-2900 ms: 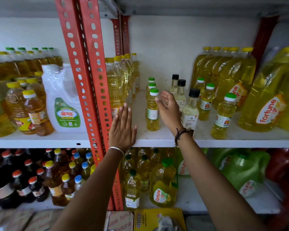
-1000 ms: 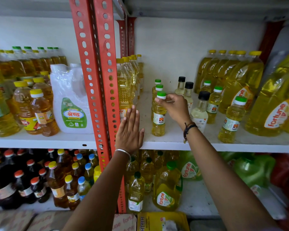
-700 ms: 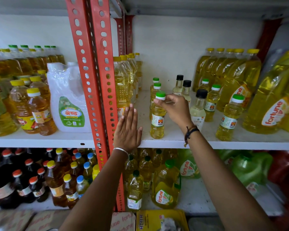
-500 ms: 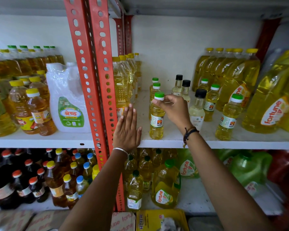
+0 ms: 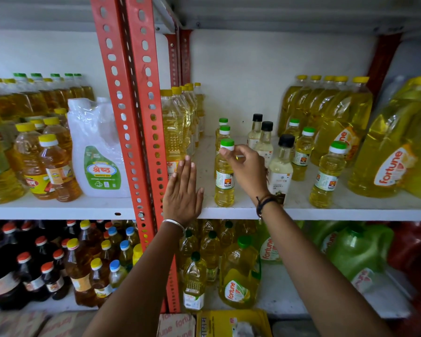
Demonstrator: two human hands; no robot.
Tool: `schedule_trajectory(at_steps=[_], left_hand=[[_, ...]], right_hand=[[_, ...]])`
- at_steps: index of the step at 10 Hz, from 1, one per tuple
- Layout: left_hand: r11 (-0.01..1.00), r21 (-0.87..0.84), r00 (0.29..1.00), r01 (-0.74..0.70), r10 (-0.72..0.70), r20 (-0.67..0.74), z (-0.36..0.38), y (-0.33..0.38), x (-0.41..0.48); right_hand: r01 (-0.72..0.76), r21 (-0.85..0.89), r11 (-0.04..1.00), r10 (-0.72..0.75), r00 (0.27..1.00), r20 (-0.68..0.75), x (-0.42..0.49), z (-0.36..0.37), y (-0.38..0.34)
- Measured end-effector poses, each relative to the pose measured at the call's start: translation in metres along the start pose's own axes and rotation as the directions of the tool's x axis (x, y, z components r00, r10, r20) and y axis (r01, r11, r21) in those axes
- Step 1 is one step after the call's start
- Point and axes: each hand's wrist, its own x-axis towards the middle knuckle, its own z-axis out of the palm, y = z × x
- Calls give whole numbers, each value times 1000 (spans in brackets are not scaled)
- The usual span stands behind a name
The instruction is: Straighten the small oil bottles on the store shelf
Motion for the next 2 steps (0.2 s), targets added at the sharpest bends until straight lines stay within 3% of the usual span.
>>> schedule_trajectory(at_steps=[2], left_hand=[[982,-188,992,26,-49,-119,-26,17,19]], right_hand=[[144,-109,984,-158,978,-133,-16,-10,-5]])
